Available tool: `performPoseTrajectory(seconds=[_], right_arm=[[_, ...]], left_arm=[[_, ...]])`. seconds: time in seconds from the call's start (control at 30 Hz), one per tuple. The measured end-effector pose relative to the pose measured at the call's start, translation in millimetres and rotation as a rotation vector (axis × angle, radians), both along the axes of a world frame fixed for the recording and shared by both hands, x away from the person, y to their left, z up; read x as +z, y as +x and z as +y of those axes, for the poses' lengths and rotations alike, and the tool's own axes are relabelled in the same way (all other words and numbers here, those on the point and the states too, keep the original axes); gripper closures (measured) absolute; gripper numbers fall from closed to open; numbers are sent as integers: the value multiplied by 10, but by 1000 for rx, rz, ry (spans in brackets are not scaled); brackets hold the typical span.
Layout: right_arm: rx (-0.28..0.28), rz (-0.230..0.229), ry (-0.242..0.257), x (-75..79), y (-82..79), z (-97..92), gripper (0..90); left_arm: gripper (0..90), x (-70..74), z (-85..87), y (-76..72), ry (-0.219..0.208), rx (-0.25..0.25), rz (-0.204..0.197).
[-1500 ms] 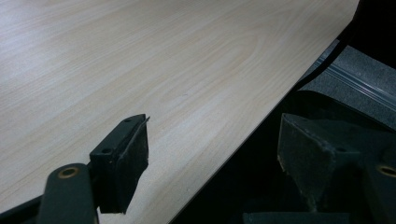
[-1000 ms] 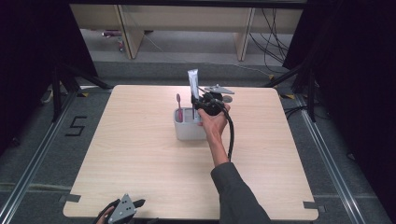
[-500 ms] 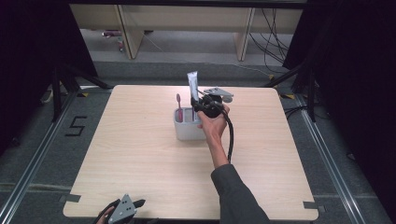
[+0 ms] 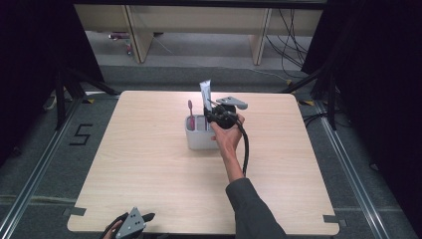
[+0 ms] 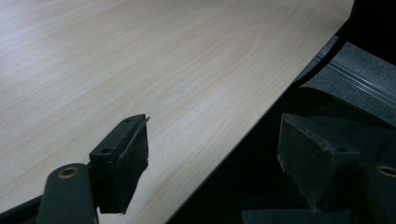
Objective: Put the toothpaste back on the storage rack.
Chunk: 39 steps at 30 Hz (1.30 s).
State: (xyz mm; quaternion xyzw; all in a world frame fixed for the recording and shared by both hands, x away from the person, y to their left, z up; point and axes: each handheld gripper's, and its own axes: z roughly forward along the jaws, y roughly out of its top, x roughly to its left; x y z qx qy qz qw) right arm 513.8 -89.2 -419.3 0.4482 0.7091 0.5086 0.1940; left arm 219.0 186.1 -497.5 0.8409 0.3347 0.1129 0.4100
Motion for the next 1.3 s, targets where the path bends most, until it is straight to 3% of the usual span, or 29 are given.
performPoseTrajectory(seconds=[0.03, 0.1, 0.23, 0.33, 0.4, 0.43, 0.47, 0.63, 0.67, 0.7, 0.87, 0.9, 0.97, 1.03, 1.07, 1.13, 1.17, 1.2, 1.23, 1.27, 1.3], right_arm=[[-9, 11, 0, -2, -12, 5, 745], [-4, 1, -12, -17, -10, 2, 744], [-10, 1, -28, -54, -27, 4, 743], [-4, 15, -33, -78, -41, -2, 741], [2, -2, -62, -93, -34, -15, 739], [-3, 17, -49, -95, -48, -6, 738], [-4, 23, -46, -96, -54, -5, 737], [5, 27, -58, -120, -68, 3, 732], [6, 17, -73, -126, -65, 0, 731], [-7, 30, -66, -128, -77, 9, 728], [-3, 27, -94, -139, -82, 20, 685], [3, 24, -118, -144, -79, 25, 680], [-12, 54, -96, -157, -106, 45, 672], [-12, 37, -101, -160, -109, 35, 671], [-7, 31, -109, -160, -110, 32, 668], [-12, 44, -117, -138, -134, 34, 660], [-24, 16, -136, -137, -129, 24, 651], [-23, 34, -130, -125, -138, 24, 644], [-28, 23, -128, -113, -142, 5, 631], [-34, 45, -94, -104, -156, 13, 622], [-26, 35, -98, -91, -156, -2, 621]], left_arm=[[244, -16, -19, -4, -11, 19, -16], [244, -11, -28, -14, -40, 15, 4], [244, -17, -33, -15, -44, 23, -5], [243, -2, -10, -5, -9, 5, 0], [244, -3, -11, -4, -12, 6, 0], [244, -2, -10, -4, -9, 4, 0], [243, -18, -37, -17, -44, 25, -5], [244, -19, -35, -13, -41, 21, -3], [243, -8, -9, -2, -6, 8, -10], [244, -4, -2, 2, 0, 4, -4], [244, -2, -2, 3, 1, 2, -4], [243, -9, -28, -12, -39, 15, 3], [244, 2, -1, 1, 0, 1, -2], [244, 1, -1, 2, 0, 1, -2], [244, -8, -26, -11, -34, 14, 3], [244, -12, -31, -14, -38, 14, 1], [244, -13, -33, -15, -38, 16, -1], [243, -13, -34, -15, -37, 16, 0], [244, -14, -34, -14, -37, 15, 0], [244, -21, -40, -15, -40, 22, -7], [244, -21, -41, -15, -40, 22, -6]])
